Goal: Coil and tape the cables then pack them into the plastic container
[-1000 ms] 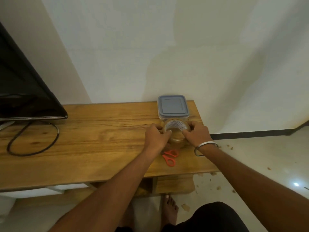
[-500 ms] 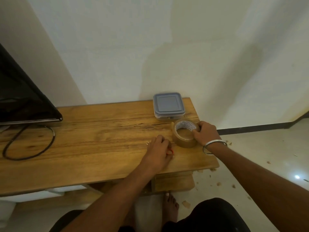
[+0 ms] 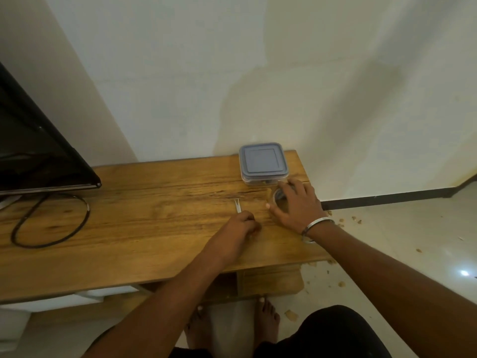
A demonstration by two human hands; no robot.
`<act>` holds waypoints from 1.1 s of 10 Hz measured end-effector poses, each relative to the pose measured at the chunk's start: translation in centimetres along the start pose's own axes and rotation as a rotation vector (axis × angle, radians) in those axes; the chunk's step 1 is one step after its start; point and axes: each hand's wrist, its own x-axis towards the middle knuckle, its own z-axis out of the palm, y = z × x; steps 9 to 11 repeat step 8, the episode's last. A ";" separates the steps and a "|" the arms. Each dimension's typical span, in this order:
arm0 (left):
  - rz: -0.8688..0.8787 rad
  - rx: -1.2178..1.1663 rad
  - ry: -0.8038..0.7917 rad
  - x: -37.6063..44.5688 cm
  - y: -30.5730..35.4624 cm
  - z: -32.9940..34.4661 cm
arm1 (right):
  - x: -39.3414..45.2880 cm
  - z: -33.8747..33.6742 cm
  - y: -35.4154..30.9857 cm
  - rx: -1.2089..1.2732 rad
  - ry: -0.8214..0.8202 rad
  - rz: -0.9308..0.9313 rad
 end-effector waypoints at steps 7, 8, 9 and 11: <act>-0.068 -0.047 0.126 -0.5 -0.1 -1.1 | -0.2 -0.8 -0.6 -0.034 -0.006 0.048; -0.141 0.061 0.210 -0.9 -0.7 -2.4 | -0.4 -1.7 -1.4 -0.054 0.055 -0.001; -0.141 0.061 0.210 -0.9 -0.7 -2.4 | -0.4 -1.7 -1.4 -0.054 0.055 -0.001; -0.141 0.061 0.210 -0.9 -0.7 -2.4 | -0.4 -1.7 -1.4 -0.054 0.055 -0.001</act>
